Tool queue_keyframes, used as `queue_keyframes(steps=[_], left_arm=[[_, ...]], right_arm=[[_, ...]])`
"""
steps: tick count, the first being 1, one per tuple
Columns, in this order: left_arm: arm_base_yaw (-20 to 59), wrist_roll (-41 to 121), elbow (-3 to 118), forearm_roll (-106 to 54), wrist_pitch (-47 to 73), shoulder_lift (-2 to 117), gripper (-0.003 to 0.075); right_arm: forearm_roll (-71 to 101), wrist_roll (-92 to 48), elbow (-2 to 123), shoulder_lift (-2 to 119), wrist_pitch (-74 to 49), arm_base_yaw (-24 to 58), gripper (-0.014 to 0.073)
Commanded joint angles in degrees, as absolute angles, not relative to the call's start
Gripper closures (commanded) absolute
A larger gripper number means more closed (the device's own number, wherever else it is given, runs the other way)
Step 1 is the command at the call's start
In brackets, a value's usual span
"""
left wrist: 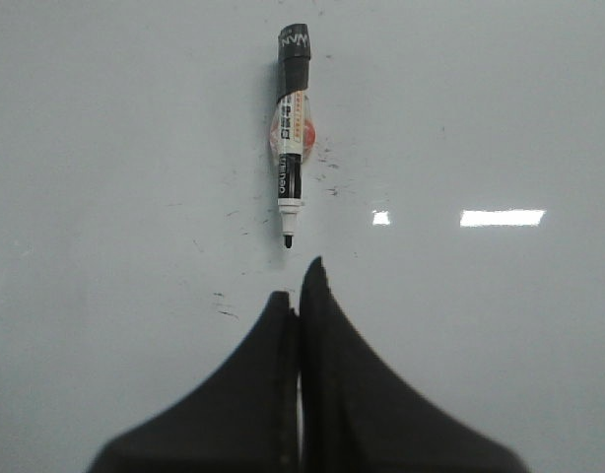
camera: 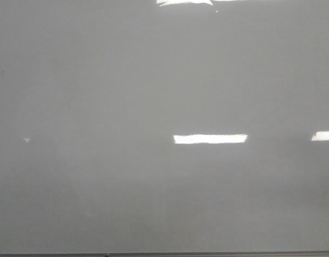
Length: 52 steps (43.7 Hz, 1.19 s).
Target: Write number 7 on whiteboard
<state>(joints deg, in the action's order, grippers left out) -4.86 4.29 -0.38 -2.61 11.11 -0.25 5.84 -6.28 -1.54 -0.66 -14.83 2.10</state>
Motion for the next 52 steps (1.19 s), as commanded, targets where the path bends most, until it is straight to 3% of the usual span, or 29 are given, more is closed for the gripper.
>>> queue_keyframes(steps=[1, 36, 52], left_arm=[[-4.9, 3.9, -0.5, -2.7, 6.4, -1.1, 0.0741], [-4.9, 3.9, -0.5, -2.7, 6.4, -1.1, 0.0741], [-4.9, 3.9, -0.5, -2.7, 3.6, -1.1, 0.0741]], right_arm=[[6.2, -6.4, -1.3, -1.7, -9.9, 2.0, 0.0614], [6.2, -6.4, -1.3, -1.7, -9.2, 2.0, 0.0614], [6.2, -6.4, -1.2, -1.7, 1.4, 2.0, 0.0615]])
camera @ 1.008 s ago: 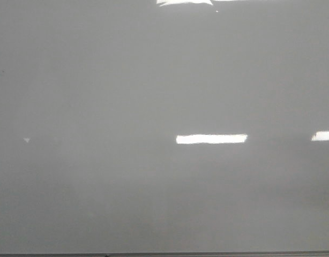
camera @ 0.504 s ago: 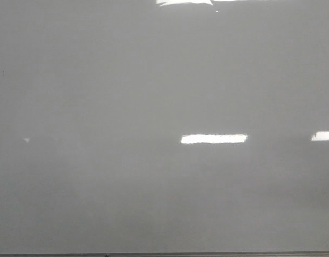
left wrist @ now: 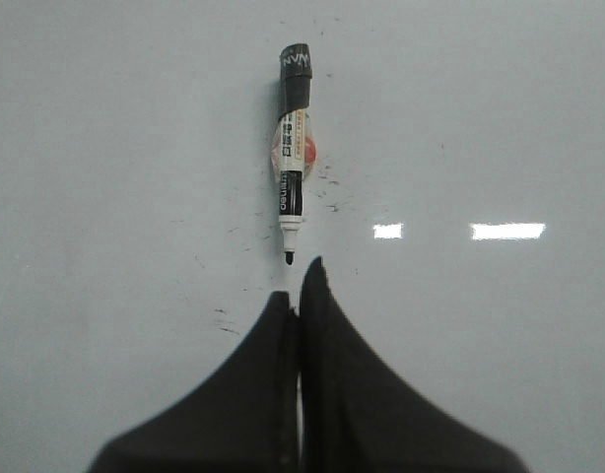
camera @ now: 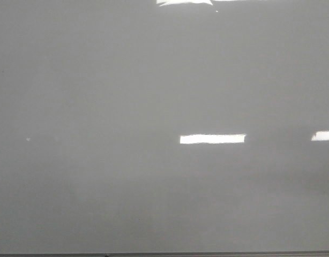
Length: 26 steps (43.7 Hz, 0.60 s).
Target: Write number 7 on whiteboard
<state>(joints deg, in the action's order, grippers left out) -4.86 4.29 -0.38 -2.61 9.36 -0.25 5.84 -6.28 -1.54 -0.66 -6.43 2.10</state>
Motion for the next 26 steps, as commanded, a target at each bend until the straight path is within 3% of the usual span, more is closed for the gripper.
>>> queue_keyframes(steps=[1, 12, 26], left_arm=[[-4.9, 3.9, -0.5, -2.7, 3.3, -1.1, 0.0741], [-4.9, 3.9, 1.2, -2.7, -9.8, -1.1, 0.0741], [-4.9, 4.5, 17.4, -2.7, 9.8, 9.2, 0.0741]], right_arm=[[6.2, -6.4, -1.0, -1.7, 2.0, 2.0, 0.0615], [6.2, -6.3, 8.8, -1.5, -4.1, 2.0, 0.0659], [6.2, -6.3, 25.1, 11.1, -22.7, 2.0, 0.0657]])
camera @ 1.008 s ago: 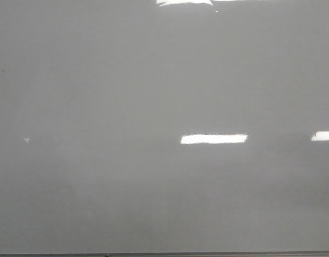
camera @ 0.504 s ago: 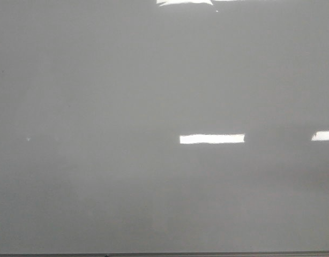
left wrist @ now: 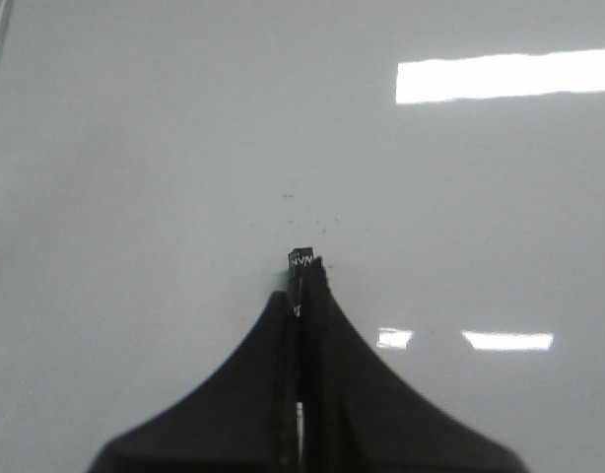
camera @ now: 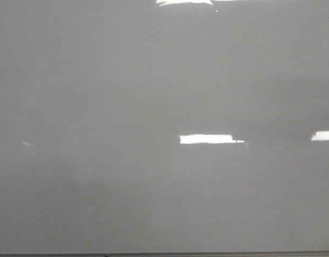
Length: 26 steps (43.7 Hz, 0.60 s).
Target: Write number 7 on whiteboard
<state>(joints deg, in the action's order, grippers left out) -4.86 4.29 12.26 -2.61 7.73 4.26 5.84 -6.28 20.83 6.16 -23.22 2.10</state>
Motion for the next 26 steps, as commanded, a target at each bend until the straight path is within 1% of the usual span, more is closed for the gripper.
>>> queue_keyframes(steps=[1, 6, 12, 14, 15, 16, 18, 19, 21, 22, 23, 25, 26], left_arm=[[-4.9, 4.6, 18.0, -2.7, 10.4, 10.4, 0.0741], [-4.9, 4.8, 19.7, -2.7, 10.6, 15.3, 0.0741], [-4.9, 4.8, 20.0, -2.7, 10.6, 16.9, 0.0738], [-4.9, 4.8, 20.0, -2.7, 10.6, 16.9, 0.0718], [-4.9, 4.8, 20.0, -2.7, 10.6, 16.9, 0.0696], [-4.9, 4.8, 20.0, -2.7, 10.6, 16.9, 0.0665], [-4.9, 4.8, 20.0, -2.7, 10.6, 16.9, 0.0577], [-4.9, 4.8, 20.0, -2.7, 10.6, 16.9, 0.0500], [-4.9, 4.8, 20.0, -2.7, 10.6, 16.9, 0.0372], [-4.9, 4.8, 20.0, -2.7, 10.6, 16.9, 0.0330], [-4.9, 4.8, 20.0, -2.7, 10.6, 16.9, 0.0251], [-4.9, 4.8, 20.0, -2.7, 10.1, 16.9, 0.0161], [-4.9, 4.8, 20.0, -2.7, 10.2, 16.9, 0.0128]], right_arm=[[6.2, -6.3, 25.6, 11.7, -22.7, 2.0, 0.0657], [6.2, -6.3, 26.1, 14.6, -22.4, 2.0, 0.0662], [6.2, -6.3, 26.1, 14.8, -22.2, 2.0, 0.0656], [6.2, -6.3, 26.1, 14.8, -22.1, 2.0, 0.0622], [6.2, -6.3, 26.1, 14.8, -22.1, 2.0, 0.0606], [6.2, -6.3, 26.1, 14.8, -22.1, 2.0, 0.0575], [6.2, -6.3, 26.1, 14.8, -22.0, 2.0, 0.0476], [6.2, -6.3, 26.1, 14.8, -22.0, 2.0, 0.0426], [6.2, -6.3, 26.1, 14.8, -22.0, 2.0, 0.0314], [6.2, -6.3, 26.1, 14.8, -22.0, 2.0, 0.0257], [6.2, -6.3, 26.1, 14.8, -22.0, 2.0, 0.0203], [6.2, -6.3, 26.1, 14.8, -22.0, 2.0, 0.0097], [6.2, -6.3, 26.1, 14.8, -22.0, 2.0, 0.0061]])
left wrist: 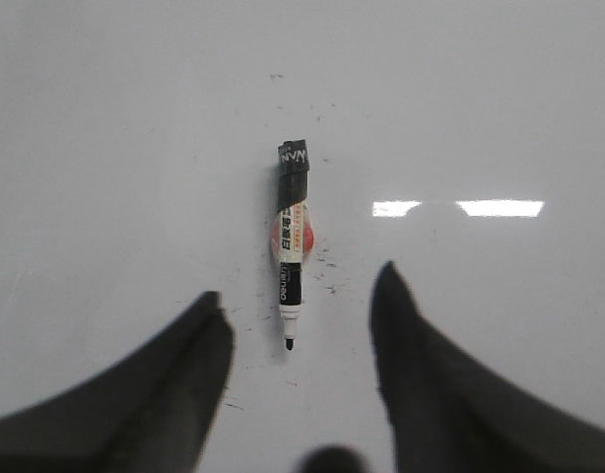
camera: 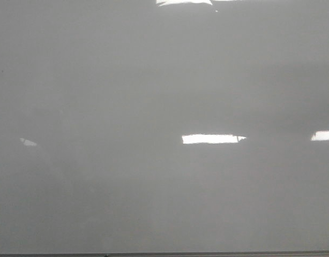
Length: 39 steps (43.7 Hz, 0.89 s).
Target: Write number 7 on whiteboard
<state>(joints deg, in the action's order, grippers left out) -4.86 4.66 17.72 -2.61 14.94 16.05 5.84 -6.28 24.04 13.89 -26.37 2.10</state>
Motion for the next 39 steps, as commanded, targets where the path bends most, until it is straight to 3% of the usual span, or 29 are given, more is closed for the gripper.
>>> queue_keyframes(steps=[1, 5, 14, 39], left_arm=[[-4.9, 4.8, 20.0, -2.7, 10.2, 16.9, 0.0104], [-4.9, 4.8, 20.0, -2.7, 10.2, 16.9, 0.0082], [-4.9, 4.8, 20.5, -3.2, 6.4, 18.6, 0.0083], [-4.9, 4.8, 36.1, -1.2, 6.1, 63.6, 0.0083]], right_arm=[[6.2, -6.3, 26.1, 14.8, -22.1, 2.0, 0.0031], [6.2, -6.3, 26.1, 14.8, -22.1, 2.0, -0.0030], [6.2, -6.3, 26.1, 14.8, -22.0, 2.0, -0.0030], [6.2, -6.3, 26.1, 14.8, -21.8, 2.0, -0.0030]])
